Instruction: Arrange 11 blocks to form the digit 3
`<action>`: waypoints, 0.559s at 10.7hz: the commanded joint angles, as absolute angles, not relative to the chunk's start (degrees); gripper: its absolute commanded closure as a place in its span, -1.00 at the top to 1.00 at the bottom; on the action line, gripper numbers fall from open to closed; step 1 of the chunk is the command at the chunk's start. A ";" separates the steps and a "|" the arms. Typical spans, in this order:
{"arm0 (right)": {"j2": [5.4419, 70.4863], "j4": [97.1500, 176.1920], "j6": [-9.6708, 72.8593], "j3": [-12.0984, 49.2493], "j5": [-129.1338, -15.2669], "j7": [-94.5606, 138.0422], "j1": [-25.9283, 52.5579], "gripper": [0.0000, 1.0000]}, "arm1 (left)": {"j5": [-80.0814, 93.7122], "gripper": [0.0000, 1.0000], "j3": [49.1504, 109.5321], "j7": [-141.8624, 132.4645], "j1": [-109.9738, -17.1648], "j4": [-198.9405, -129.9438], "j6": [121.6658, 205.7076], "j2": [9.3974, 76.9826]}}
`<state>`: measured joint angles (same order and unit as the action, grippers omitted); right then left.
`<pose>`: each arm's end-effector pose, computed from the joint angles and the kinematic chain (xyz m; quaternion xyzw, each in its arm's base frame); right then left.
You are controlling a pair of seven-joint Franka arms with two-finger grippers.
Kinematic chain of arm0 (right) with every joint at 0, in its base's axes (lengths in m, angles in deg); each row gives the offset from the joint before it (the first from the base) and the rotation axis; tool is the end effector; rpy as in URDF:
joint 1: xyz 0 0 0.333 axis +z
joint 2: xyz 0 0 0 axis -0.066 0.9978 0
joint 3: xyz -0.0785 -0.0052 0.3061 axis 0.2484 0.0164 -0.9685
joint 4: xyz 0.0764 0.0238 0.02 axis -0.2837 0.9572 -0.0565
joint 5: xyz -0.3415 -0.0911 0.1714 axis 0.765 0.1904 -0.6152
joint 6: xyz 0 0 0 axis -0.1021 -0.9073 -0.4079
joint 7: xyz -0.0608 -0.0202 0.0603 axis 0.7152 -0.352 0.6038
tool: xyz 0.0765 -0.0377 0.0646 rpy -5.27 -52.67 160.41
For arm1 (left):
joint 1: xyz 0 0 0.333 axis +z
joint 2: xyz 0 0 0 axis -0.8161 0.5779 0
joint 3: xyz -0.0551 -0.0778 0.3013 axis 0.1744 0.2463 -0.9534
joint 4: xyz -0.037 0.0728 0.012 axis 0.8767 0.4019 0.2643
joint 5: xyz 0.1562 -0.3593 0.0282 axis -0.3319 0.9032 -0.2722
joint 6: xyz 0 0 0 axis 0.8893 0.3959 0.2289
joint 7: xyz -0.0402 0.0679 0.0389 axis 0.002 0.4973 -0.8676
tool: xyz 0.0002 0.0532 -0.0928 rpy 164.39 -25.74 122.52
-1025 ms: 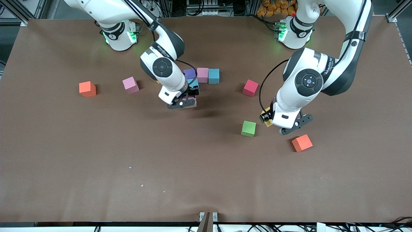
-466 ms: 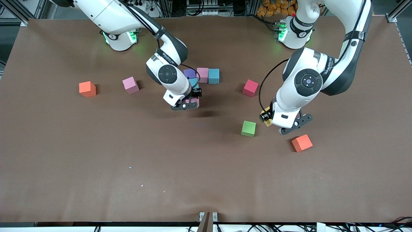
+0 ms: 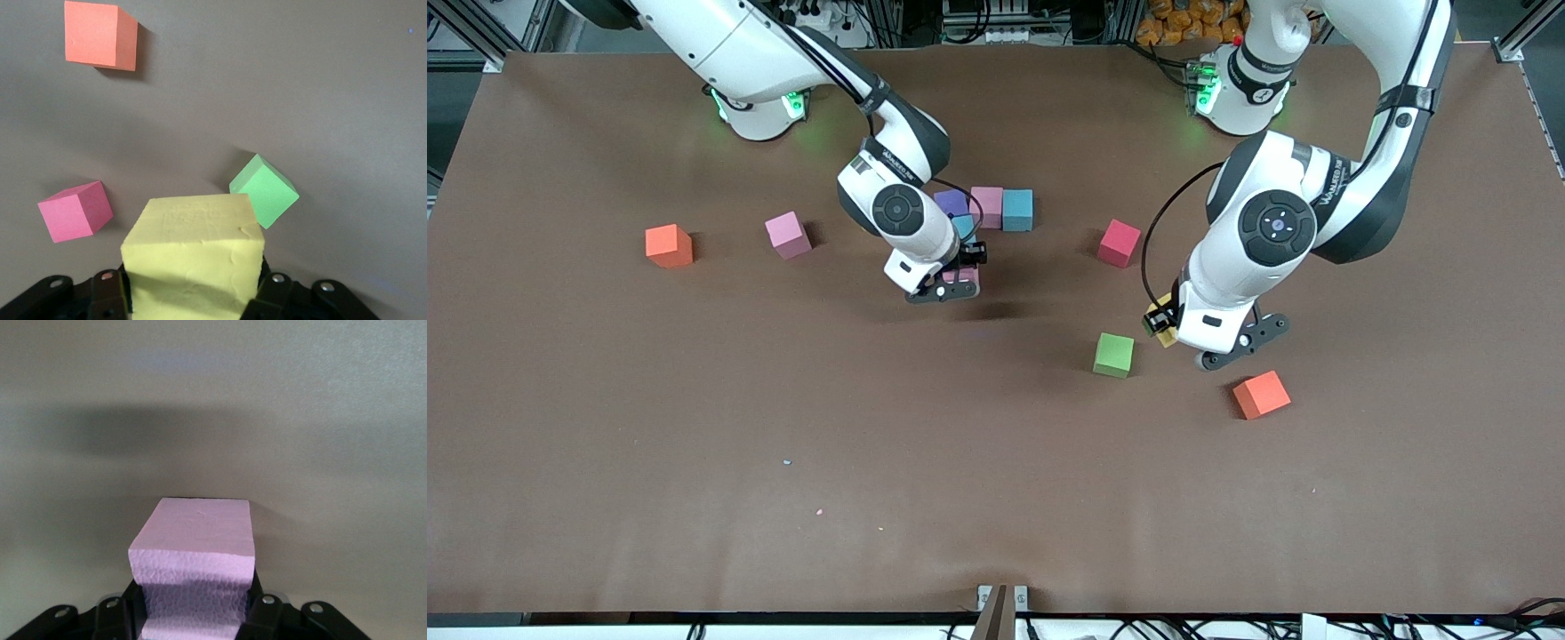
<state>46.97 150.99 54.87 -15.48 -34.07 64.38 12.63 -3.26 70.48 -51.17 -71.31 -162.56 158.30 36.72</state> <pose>0.4355 0.4245 0.2065 -0.9910 -0.0424 0.1022 0.0755 0.5789 -0.2709 0.3928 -0.9715 -0.2320 0.0456 0.0137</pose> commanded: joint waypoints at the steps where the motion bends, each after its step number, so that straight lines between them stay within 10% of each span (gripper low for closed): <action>1: 48.34 150.06 54.84 -15.35 -33.69 65.44 14.14 -1.00 | -2.00 -0.68 70.60 -49.93 -71.22 -163.52 157.71 35.41; 6: 48.78 150.50 54.23 -15.35 -32.89 65.88 14.41 -1.00 | -2.00 -0.68 70.60 -49.93 -71.31 -163.52 157.71 35.50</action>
<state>47.04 150.98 54.69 -15.49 -33.87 64.42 13.53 -3.26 70.57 -51.17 -71.35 -162.60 158.25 36.72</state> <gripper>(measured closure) 0.419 0.383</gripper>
